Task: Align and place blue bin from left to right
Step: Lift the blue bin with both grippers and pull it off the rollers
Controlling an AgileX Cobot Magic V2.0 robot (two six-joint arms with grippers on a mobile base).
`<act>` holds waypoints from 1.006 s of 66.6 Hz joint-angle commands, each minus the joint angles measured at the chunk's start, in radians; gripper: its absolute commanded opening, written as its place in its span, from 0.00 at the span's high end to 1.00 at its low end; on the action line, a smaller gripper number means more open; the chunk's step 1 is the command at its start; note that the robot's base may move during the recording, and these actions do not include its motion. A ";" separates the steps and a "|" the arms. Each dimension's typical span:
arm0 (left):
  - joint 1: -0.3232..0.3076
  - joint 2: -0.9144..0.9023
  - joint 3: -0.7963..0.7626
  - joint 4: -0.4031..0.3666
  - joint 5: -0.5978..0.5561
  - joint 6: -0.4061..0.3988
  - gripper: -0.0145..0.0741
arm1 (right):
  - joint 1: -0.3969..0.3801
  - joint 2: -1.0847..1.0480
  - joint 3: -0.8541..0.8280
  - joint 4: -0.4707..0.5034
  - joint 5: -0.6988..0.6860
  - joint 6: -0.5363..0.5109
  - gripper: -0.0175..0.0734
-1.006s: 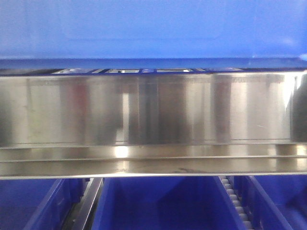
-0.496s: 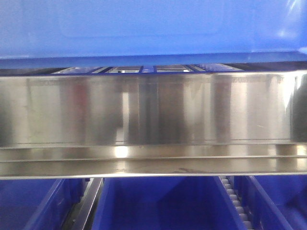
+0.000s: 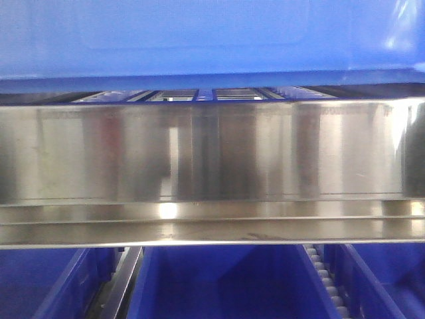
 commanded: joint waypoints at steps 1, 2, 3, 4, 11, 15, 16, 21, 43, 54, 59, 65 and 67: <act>-0.006 -0.019 -0.011 0.039 -0.059 -0.011 0.96 | 0.005 -0.026 -0.015 -0.037 -0.091 -0.008 0.89; -0.006 -0.019 -0.011 0.039 -0.061 -0.016 0.96 | 0.005 -0.026 -0.015 -0.037 -0.091 -0.008 0.89; -0.006 -0.019 -0.011 0.039 -0.062 -0.023 0.96 | 0.005 -0.026 -0.015 -0.037 -0.091 -0.008 0.89; -0.006 -0.019 -0.011 0.039 -0.062 -0.024 0.96 | 0.005 -0.026 -0.015 -0.037 -0.091 -0.008 0.89; -0.006 -0.019 -0.011 0.039 -0.076 -0.024 0.96 | 0.005 -0.026 -0.015 -0.037 -0.094 -0.008 0.89; -0.006 -0.019 -0.011 0.039 -0.084 -0.024 0.96 | 0.005 -0.026 -0.015 -0.037 -0.077 -0.008 0.89; -0.006 -0.019 -0.011 0.039 -0.087 -0.024 0.96 | 0.005 -0.026 -0.015 -0.037 -0.074 -0.008 0.89; -0.006 -0.019 -0.011 0.039 -0.099 -0.024 0.96 | 0.005 -0.026 -0.015 -0.037 -0.060 -0.008 0.89; -0.006 -0.019 -0.011 0.039 -0.102 -0.024 0.96 | 0.005 -0.026 -0.015 -0.037 -0.058 -0.008 0.89; -0.006 -0.019 -0.011 0.041 -0.102 -0.024 0.96 | 0.005 -0.026 -0.015 -0.037 -0.071 -0.008 0.89; -0.006 -0.019 -0.011 0.041 -0.102 -0.024 0.96 | 0.005 -0.026 -0.015 -0.037 -0.071 -0.008 0.89; -0.006 -0.019 -0.011 0.041 -0.102 -0.024 0.96 | 0.005 -0.026 -0.015 -0.037 -0.071 -0.008 0.89; -0.006 -0.019 -0.011 0.041 -0.102 -0.024 0.96 | 0.005 -0.026 -0.015 -0.037 -0.071 -0.008 0.89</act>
